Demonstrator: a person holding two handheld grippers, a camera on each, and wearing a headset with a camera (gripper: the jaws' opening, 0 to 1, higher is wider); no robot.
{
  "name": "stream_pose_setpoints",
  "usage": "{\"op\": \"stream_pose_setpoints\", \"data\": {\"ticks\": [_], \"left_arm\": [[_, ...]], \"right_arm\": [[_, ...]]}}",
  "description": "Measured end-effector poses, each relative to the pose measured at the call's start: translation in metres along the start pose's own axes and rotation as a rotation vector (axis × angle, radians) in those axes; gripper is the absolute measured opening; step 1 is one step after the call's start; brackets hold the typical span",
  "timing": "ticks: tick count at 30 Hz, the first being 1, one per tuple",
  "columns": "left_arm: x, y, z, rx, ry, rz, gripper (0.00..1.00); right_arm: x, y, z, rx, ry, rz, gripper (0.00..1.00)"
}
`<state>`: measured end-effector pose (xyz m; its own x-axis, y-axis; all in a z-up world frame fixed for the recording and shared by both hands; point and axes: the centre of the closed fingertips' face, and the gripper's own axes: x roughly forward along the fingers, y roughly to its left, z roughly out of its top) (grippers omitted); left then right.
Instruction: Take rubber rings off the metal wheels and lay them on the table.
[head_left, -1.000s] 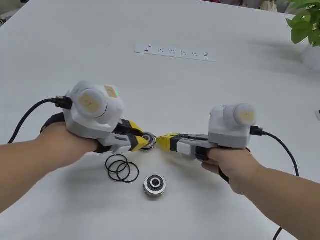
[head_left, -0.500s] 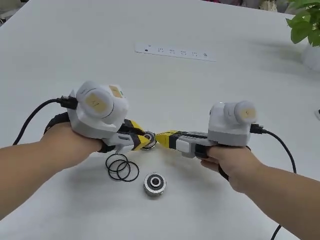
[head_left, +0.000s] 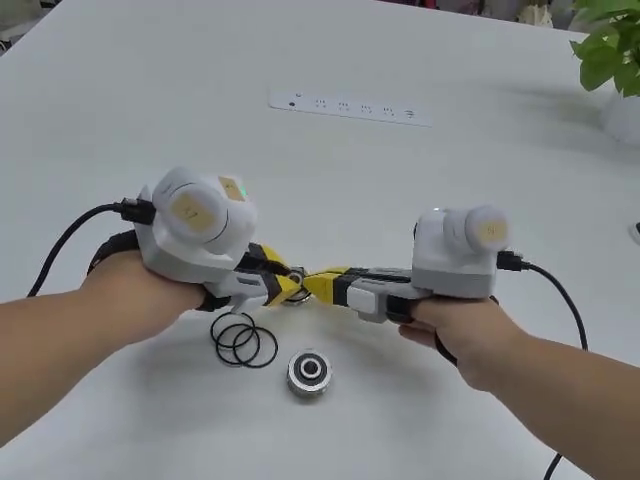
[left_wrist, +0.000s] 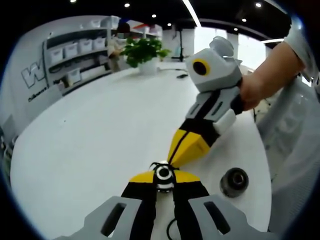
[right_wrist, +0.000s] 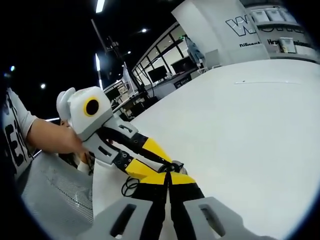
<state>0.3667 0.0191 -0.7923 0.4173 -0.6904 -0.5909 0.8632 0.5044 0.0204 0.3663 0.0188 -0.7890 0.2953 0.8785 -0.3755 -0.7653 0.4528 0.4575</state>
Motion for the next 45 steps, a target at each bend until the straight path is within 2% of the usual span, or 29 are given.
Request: {"op": "stream_pose_setpoints", "data": {"ticks": [2,3,4,5,11,18,24,27,45], "left_arm": [[0.000,-0.001,0.000,0.004,0.001,-0.003,0.12],[0.000,-0.001,0.000,0.005,0.000,-0.004,0.12],[0.000,-0.001,0.001,0.010,-0.001,-0.003,0.12],[0.000,0.000,0.001,0.005,-0.002,-0.003,0.12],[-0.001,0.002,0.001,-0.009,-0.007,-0.009,0.12],[-0.003,0.000,0.002,-0.035,-0.014,-0.026,0.14],[-0.007,-0.006,-0.001,-0.021,-0.013,-0.060,0.23],[-0.013,-0.006,0.000,-0.016,-0.020,-0.066,0.23],[-0.052,-0.012,0.009,-0.001,-0.110,-0.073,0.41]], "right_arm": [[0.000,0.004,0.001,0.010,-0.013,0.018,0.00],[0.001,0.010,0.003,0.027,-0.021,0.044,0.00],[0.002,0.016,0.008,0.012,-0.042,0.073,0.00],[0.000,0.012,0.007,0.003,-0.024,0.044,0.00],[-0.002,0.002,-0.002,0.016,-0.010,0.008,0.00],[-0.004,-0.003,-0.001,0.044,-0.018,-0.013,0.00],[-0.004,-0.003,-0.001,0.055,-0.020,-0.009,0.00],[-0.004,-0.001,0.000,0.058,-0.021,-0.006,0.00],[-0.004,0.007,0.007,0.071,-0.031,0.020,0.00]]}}
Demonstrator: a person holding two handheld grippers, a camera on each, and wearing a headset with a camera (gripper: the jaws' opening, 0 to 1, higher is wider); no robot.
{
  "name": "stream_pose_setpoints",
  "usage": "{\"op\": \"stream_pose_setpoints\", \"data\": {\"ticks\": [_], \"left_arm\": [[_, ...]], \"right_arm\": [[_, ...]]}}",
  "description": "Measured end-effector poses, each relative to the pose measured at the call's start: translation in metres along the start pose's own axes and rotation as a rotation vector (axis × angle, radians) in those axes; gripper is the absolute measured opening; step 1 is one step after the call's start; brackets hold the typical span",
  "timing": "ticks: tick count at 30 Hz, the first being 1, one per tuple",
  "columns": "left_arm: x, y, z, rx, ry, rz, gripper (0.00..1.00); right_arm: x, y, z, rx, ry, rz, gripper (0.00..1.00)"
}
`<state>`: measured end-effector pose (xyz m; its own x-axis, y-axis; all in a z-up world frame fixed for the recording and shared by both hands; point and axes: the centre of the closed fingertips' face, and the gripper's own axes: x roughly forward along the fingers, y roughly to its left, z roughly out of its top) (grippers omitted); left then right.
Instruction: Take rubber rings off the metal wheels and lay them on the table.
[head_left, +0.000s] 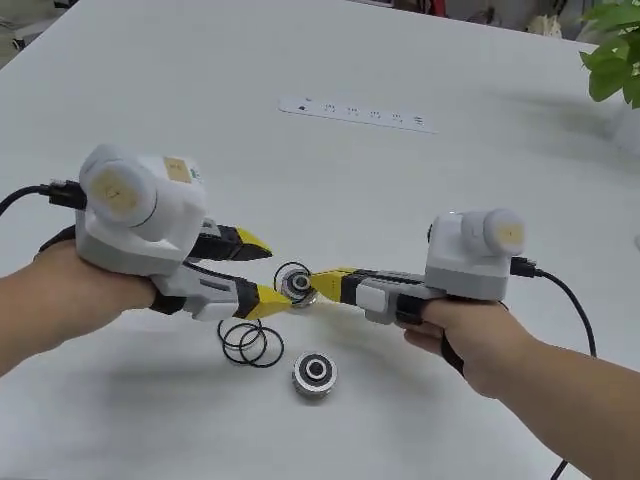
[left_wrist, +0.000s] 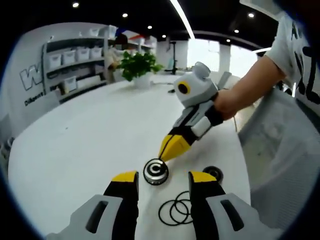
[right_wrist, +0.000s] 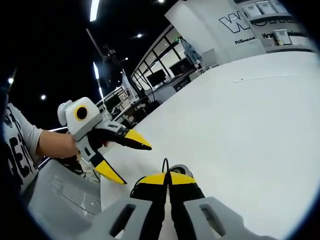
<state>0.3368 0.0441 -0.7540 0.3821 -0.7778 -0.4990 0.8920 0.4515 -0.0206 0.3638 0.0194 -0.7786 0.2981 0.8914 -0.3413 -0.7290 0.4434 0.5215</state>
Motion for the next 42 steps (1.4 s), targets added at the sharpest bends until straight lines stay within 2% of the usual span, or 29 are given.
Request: {"op": "stream_pose_setpoints", "data": {"ticks": [4,11,20,29,35,42], "left_arm": [[-0.006,-0.003,0.003,-0.003,-0.025,0.005,0.45],[-0.017,-0.008,-0.002,0.002,-0.032,0.004,0.49],[-0.032,-0.002,-0.009,-0.015,-0.049,0.039,0.55],[-0.036,-0.003,-0.015,-0.037,-0.057,0.048,0.58],[-0.037,-0.004,-0.022,-0.051,-0.051,0.049,0.58],[-0.038,-0.004,-0.024,-0.058,-0.050,0.053,0.59]], "right_arm": [[0.001,0.004,0.002,0.005,-0.002,0.013,0.00],[0.005,0.016,0.005,0.010,-0.005,0.043,0.00],[0.013,0.031,-0.001,0.008,0.019,0.080,0.00],[0.021,0.039,-0.009,0.018,0.045,0.120,0.00],[0.023,0.041,-0.016,0.030,0.070,0.134,0.00],[0.023,0.043,-0.025,0.066,0.105,0.145,0.00]]}}
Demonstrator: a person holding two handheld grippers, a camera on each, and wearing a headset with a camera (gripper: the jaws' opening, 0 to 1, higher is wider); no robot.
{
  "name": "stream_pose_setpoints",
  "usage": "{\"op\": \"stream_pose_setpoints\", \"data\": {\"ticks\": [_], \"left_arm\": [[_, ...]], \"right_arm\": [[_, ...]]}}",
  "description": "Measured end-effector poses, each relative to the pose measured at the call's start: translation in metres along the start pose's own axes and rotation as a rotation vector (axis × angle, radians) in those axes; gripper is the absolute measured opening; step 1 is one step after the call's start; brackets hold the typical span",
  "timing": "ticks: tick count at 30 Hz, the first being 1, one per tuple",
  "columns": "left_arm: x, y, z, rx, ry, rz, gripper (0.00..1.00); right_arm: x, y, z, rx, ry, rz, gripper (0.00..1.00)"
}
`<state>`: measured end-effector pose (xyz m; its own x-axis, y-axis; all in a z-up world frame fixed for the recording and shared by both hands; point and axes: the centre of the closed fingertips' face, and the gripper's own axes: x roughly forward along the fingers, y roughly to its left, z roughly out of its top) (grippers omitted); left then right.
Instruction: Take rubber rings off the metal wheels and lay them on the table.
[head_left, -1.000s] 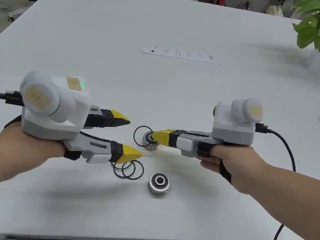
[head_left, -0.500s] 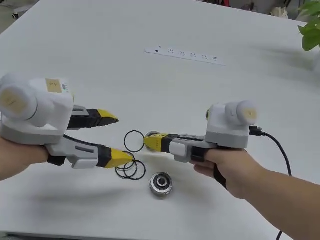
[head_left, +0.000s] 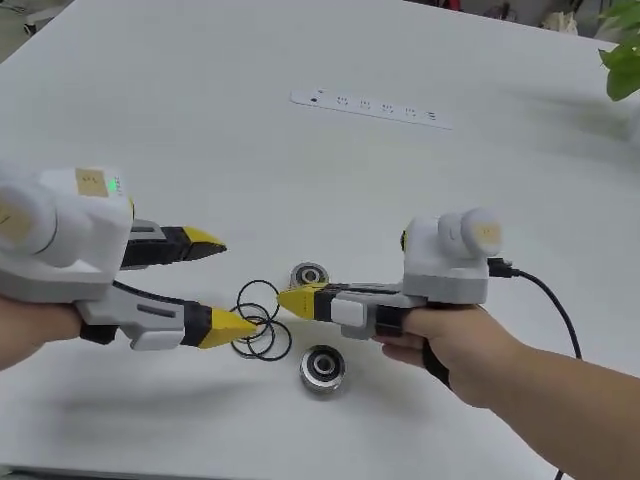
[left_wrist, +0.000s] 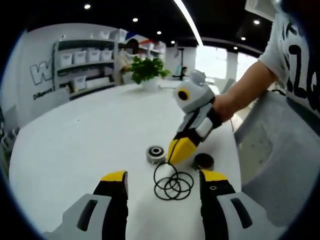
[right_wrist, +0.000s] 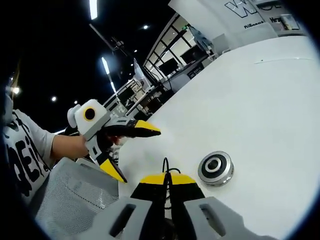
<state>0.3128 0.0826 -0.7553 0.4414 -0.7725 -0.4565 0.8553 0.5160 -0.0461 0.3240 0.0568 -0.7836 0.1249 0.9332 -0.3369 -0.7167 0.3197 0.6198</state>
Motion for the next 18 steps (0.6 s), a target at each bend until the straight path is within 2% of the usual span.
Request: {"op": "stream_pose_setpoints", "data": {"ticks": [5,7,14,18], "left_arm": [[-0.002,-0.002,-0.002,0.004,0.005,0.001,0.59],[-0.002,-0.002,-0.002,0.002,0.006,0.003,0.59],[-0.004,-0.003,-0.008,-0.003,0.018,0.008,0.58],[-0.005,-0.005,-0.011,0.000,0.028,0.008,0.58]], "right_arm": [[-0.001,-0.002,-0.003,0.017,0.015,-0.012,0.00],[-0.001,-0.005,-0.010,0.008,0.050,-0.031,0.00],[-0.004,-0.012,-0.015,-0.014,0.073,-0.073,0.00],[-0.005,-0.013,-0.015,-0.020,0.075,-0.080,0.00]]}}
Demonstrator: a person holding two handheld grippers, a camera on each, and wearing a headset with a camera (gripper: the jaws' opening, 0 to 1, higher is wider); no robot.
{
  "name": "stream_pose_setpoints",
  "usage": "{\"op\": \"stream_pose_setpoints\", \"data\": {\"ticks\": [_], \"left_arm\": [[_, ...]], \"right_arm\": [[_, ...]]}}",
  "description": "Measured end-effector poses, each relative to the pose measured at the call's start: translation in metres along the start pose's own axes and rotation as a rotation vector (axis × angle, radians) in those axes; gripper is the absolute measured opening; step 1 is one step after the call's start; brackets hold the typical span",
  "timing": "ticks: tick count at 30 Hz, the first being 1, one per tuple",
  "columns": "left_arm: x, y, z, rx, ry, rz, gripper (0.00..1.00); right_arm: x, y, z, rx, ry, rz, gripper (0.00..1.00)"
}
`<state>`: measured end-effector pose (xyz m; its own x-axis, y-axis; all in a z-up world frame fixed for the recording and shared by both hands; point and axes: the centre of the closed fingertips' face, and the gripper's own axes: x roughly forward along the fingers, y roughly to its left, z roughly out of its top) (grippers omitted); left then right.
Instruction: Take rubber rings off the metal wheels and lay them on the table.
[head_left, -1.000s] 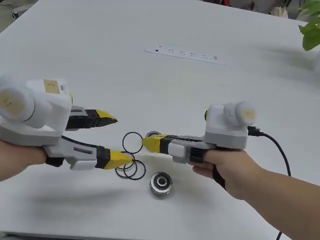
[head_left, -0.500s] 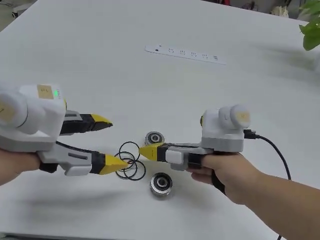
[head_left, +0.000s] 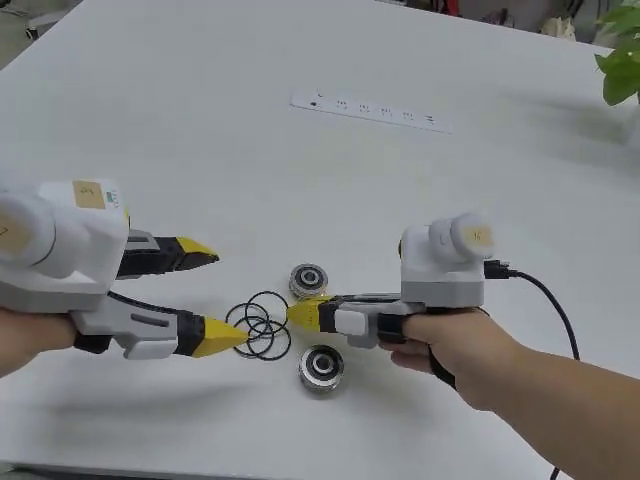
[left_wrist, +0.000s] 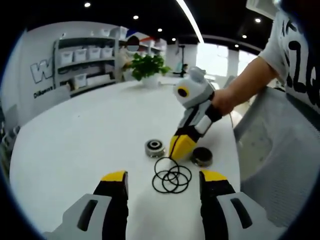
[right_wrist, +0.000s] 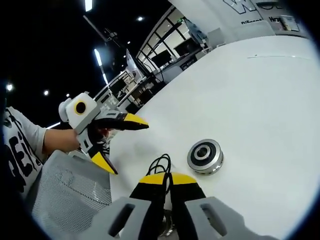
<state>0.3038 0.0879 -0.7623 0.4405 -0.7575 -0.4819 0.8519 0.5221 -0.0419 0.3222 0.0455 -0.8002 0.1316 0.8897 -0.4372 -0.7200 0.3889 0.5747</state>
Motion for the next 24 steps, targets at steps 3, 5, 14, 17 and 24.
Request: {"op": "stream_pose_setpoints", "data": {"ticks": [3,5,14,17,24], "left_arm": [[0.000,0.000,0.000,0.000,0.002,-0.001,0.58],[-0.001,-0.001,0.001,0.000,0.000,0.000,0.58],[-0.003,-0.002,0.000,0.005,0.009,0.001,0.58],[-0.004,-0.002,0.001,0.005,0.008,0.001,0.59],[-0.008,-0.004,0.010,0.011,-0.005,-0.001,0.59]], "right_arm": [[0.000,0.000,-0.001,-0.010,0.007,-0.005,0.02],[0.000,0.001,-0.001,-0.016,0.012,-0.003,0.05],[-0.005,0.003,0.000,-0.015,0.008,-0.009,0.14],[-0.009,0.007,0.003,-0.017,0.003,-0.005,0.16],[-0.021,0.014,0.011,-0.057,-0.021,-0.007,0.22]]}}
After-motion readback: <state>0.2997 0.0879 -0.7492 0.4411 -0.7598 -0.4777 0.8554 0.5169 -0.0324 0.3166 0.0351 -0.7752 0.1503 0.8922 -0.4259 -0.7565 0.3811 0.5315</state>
